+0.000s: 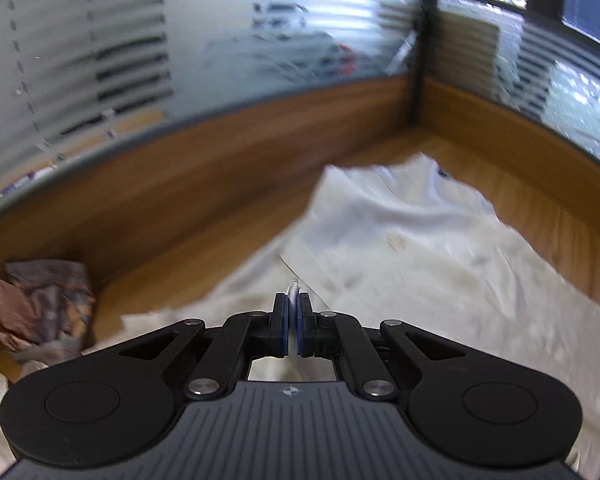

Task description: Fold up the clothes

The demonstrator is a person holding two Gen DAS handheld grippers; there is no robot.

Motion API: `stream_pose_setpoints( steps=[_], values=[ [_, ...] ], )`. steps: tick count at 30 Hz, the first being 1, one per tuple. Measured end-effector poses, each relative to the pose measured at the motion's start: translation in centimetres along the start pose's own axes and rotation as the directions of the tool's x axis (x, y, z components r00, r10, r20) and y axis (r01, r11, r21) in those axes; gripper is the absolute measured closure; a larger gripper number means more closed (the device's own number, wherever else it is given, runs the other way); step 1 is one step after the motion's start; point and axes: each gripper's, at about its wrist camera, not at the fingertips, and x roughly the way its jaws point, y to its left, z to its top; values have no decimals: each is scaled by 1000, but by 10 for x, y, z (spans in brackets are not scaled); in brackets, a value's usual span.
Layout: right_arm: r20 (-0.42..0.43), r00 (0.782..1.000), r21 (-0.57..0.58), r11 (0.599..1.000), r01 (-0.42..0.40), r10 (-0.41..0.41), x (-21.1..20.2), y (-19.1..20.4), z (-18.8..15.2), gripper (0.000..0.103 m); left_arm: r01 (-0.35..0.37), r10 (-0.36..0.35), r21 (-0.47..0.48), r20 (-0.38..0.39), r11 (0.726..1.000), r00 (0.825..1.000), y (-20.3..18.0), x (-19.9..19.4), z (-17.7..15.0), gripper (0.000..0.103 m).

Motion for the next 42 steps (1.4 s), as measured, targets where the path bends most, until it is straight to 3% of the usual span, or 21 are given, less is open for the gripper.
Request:
stream_pose_setpoints(
  steps=[7,11,16,19,21,22,28,34,39,42],
  values=[
    [78,995,83,995,48,-54,-31,-19,5,101,-23,24,-24,32,999,999,13,-5,19,99],
    [60,997,125,992,35,-42,-42,-29,2,101,-35,37,-37,45,999,998,21,-8,28,99],
    [20,1000,152,988,-19,16,-33,-27,-2,97,-38,38,-34,9,999,999,25,-1,23,99],
    [3,1000,139,990,-27,26,-21,-18,0,84,-40,40,-36,-5,999,999,27,1,17,99],
    [-9,1000,122,992,-28,30,-12,-11,2,63,-40,40,-38,-13,998,999,28,2,14,99],
    [-14,999,110,994,-31,32,-9,-7,2,60,-39,38,-37,-15,999,999,29,2,13,99],
    [-20,1000,46,999,16,-16,3,5,3,68,-30,29,-32,-23,999,999,35,1,9,99],
    [-13,998,-32,998,55,-55,4,16,0,70,-26,25,-43,-35,999,999,42,3,7,99],
    [-4,996,-98,991,87,-87,5,26,-1,88,-30,29,-47,-37,998,999,46,3,7,99],
    [2,996,-67,994,84,-84,0,20,-1,92,-36,34,-47,-34,998,999,48,3,8,99]
  ],
)
